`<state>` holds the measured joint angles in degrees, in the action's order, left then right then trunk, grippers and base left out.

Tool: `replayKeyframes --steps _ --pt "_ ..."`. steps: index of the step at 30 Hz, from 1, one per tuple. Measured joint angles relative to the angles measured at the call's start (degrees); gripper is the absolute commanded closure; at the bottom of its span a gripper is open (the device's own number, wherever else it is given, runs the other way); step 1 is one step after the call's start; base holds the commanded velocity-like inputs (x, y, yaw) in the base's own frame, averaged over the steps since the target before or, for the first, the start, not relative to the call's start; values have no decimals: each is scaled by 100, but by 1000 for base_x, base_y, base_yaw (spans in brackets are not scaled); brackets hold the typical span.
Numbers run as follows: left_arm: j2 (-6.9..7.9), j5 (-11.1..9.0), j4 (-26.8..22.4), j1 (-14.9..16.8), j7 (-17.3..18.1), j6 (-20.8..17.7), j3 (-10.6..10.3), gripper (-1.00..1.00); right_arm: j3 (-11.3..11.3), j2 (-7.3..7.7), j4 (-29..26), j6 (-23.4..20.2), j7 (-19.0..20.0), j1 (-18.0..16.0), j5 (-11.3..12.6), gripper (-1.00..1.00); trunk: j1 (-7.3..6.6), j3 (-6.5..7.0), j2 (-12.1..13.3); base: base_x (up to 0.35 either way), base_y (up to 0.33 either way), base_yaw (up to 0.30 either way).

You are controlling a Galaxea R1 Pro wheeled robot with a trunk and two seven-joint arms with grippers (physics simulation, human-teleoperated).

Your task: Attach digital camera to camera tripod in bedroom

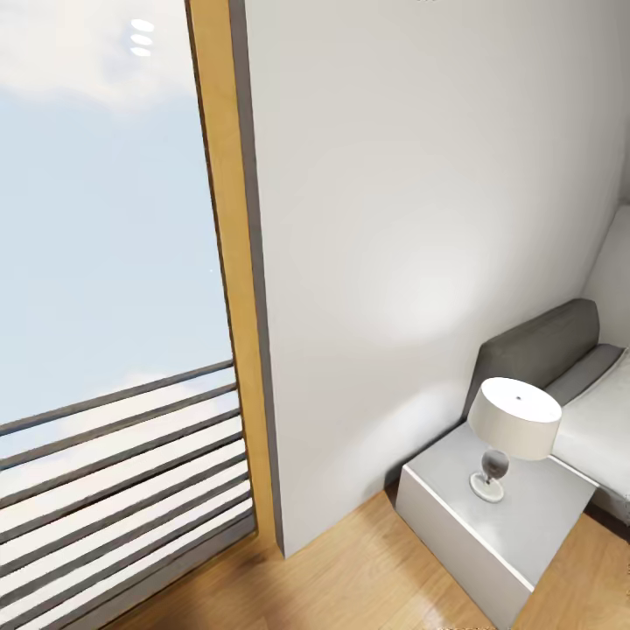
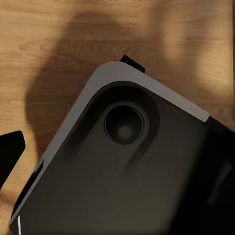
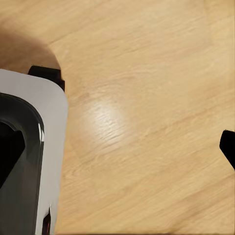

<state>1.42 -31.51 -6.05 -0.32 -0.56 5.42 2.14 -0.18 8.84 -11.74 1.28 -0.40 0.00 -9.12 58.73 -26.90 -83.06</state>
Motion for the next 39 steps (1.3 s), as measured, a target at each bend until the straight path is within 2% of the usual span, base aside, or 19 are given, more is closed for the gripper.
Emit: replayKeyframes --steps 21,39 --pt "0 -2 0 0 0 0 -4 -100 0 1 0 -5 0 0 0 -100 0 0 0 0 0 -228" --pt "0 -1 1 0 0 2 -5 -100 -22 3 -2 17 -7 0 -12 -100 0 0 0 0 0 -35"
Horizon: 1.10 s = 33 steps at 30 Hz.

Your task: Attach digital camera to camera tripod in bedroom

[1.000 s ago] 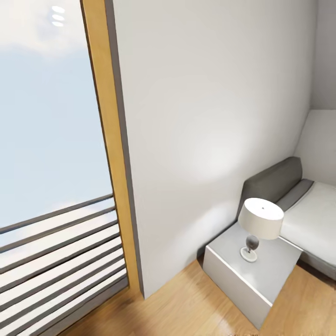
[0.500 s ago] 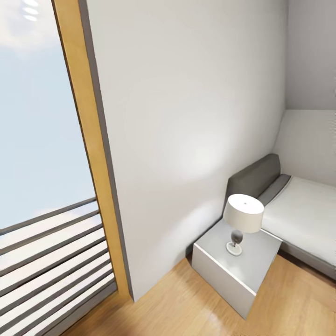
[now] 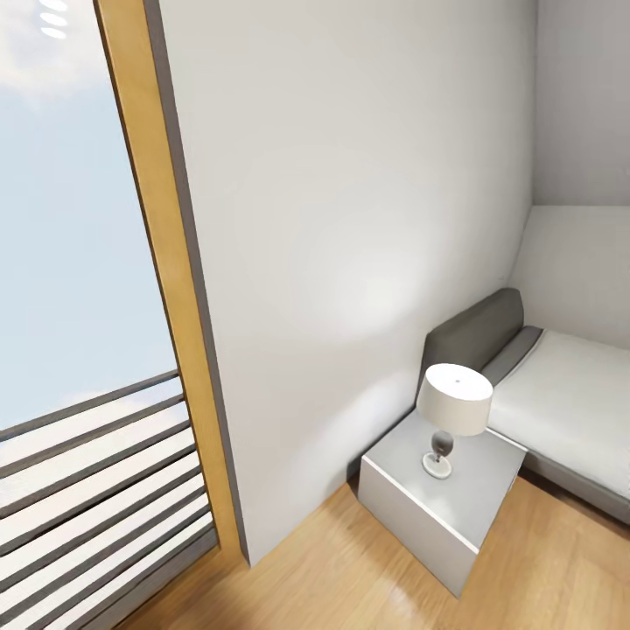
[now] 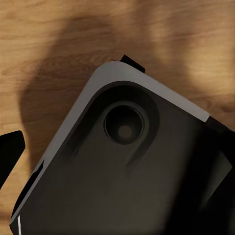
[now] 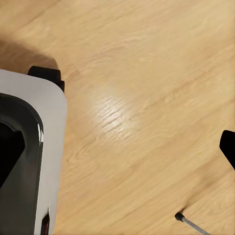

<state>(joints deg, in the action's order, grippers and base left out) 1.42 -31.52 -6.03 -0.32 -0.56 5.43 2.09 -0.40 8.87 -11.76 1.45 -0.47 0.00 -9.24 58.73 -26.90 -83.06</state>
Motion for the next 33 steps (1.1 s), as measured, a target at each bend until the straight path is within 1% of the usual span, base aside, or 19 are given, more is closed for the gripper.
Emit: replayKeyframes --steps 25,33 --pt "-9 -1 0 0 7 -1 1 -100 -2 0 0 3 -1 0 -7 -100 0 0 0 0 0 0" --pt "-8 3 7 0 15 -1 -6 -100 -2 0 0 3 1 0 -8 -100 -1 0 0 103 -19 0"
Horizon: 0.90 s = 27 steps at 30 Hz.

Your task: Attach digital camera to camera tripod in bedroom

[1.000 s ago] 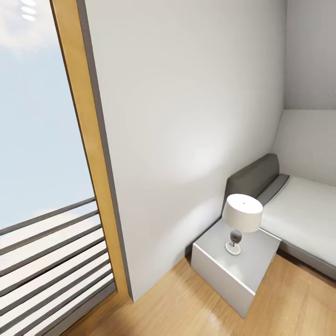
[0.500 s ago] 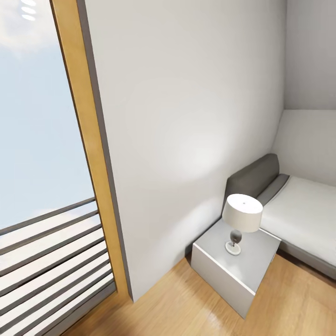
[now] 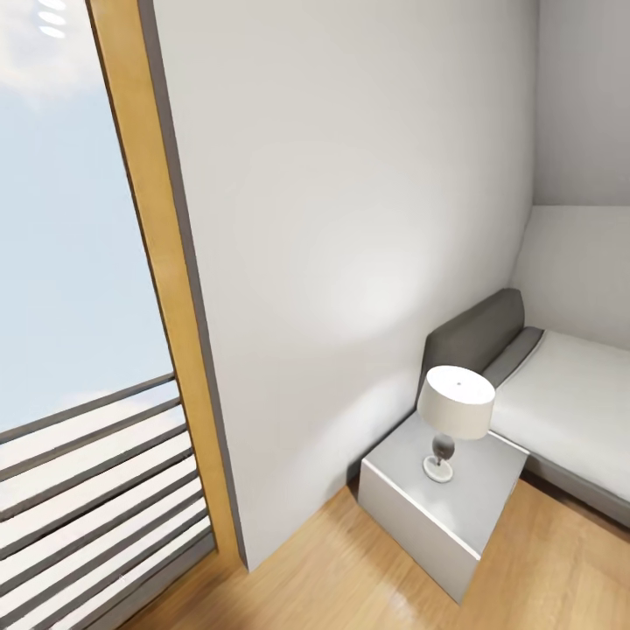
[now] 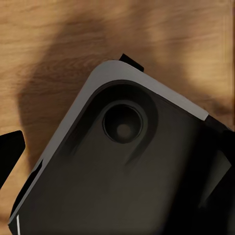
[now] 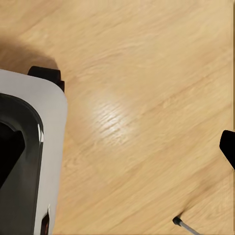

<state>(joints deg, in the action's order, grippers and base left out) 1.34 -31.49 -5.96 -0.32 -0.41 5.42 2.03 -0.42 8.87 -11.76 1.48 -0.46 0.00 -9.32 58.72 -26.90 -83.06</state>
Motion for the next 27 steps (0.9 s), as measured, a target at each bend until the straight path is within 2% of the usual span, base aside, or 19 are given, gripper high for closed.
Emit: replayKeyframes --steps 15,27 --pt "-3 -2 1 0 1 0 1 -100 0 0 0 10 -2 0 0 -100 1 0 0 21 -7 -9" --pt "-2 -2 0 0 1 -2 1 -100 0 0 3 4 0 0 2 -100 1 0 0 1 0 -211"
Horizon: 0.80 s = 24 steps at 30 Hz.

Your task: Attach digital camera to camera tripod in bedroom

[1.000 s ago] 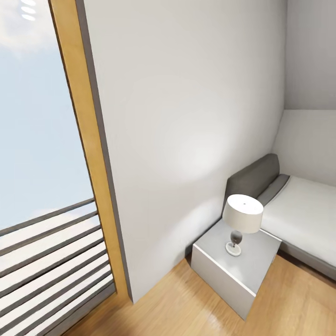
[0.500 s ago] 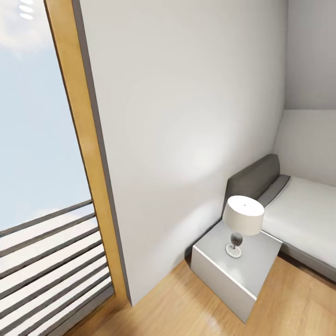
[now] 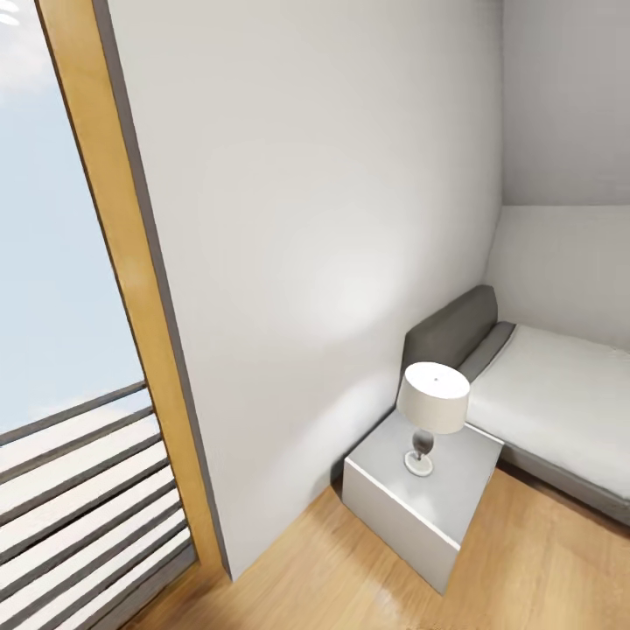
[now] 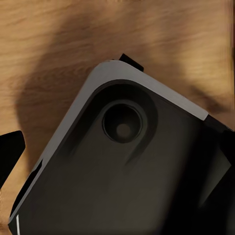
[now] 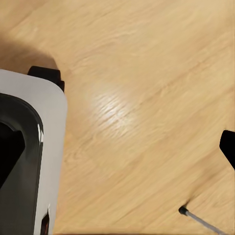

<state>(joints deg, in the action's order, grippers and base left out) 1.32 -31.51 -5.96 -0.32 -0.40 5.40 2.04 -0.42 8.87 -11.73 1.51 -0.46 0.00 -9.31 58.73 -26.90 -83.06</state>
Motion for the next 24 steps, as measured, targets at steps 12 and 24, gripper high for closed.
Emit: replayKeyframes --steps 12,24 --pt "0 0 0 0 0 0 2 -100 0 0 -1 -1 -2 0 0 -100 0 0 0 0 0 -255" --pt "1 0 1 0 -1 1 1 -100 0 0 -2 -2 -2 0 -1 -100 0 0 0 0 0 -189"
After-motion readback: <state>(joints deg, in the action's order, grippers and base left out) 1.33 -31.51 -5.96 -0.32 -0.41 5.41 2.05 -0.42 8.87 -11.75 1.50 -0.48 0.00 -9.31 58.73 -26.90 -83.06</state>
